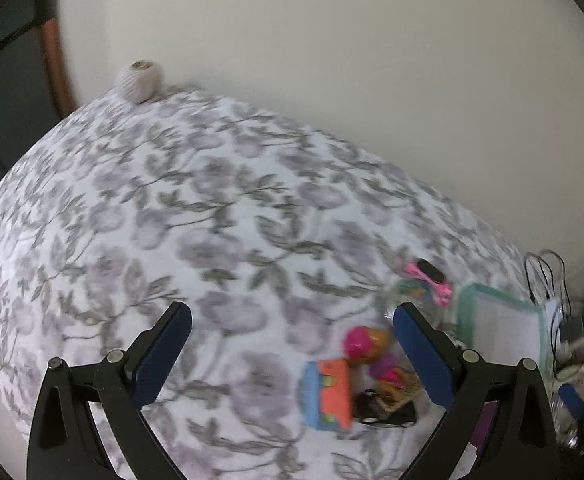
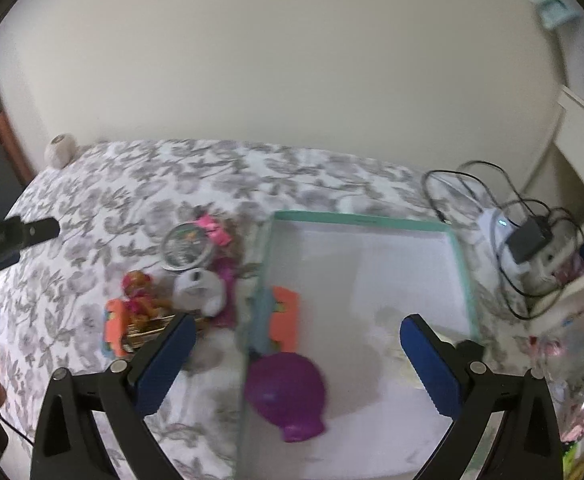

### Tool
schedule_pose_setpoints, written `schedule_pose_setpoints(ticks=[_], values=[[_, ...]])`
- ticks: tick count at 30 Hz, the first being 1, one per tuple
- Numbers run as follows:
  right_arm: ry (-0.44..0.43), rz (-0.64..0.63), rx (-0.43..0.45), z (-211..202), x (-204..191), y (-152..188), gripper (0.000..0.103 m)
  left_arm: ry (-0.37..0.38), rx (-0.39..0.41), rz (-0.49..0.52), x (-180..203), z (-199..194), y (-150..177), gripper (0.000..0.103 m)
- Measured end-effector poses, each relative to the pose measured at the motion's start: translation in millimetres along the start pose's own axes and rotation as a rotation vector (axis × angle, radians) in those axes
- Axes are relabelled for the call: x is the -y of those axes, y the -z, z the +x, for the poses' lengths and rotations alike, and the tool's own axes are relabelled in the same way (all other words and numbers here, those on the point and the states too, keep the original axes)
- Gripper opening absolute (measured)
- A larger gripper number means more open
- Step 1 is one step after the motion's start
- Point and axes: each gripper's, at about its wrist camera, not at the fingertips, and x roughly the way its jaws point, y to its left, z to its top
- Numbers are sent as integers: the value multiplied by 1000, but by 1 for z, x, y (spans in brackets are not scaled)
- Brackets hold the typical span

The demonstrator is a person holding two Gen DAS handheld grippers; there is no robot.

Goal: Organize rigid objects
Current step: 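Move the left tool to the blue-orange block while the right tool approaches the black toy car, then grasp the blue-orange block with the left tool while the right tool grasps the black toy car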

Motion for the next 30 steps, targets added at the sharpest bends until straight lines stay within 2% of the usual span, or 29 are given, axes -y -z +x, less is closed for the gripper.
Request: schedule_pose_setpoints(ticks=[6, 13, 18, 25, 30], values=[[-91, -36, -39, 20, -43, 5, 103, -2, -67, -63, -27, 15, 1, 101], [-117, -101, -102, 47, -75, 18, 103, 9, -183, -26, -14, 51, 20, 101], [-105, -117, -143, 60, -78, 26, 103, 33, -265, 10, 1, 76, 37, 101], [-103, -117, -164, 66, -74, 29, 103, 26, -326, 77, 21, 95, 56, 101], [-100, -115, -175, 70, -72, 30, 103, -16, -354, 129, 32, 107, 69, 101]])
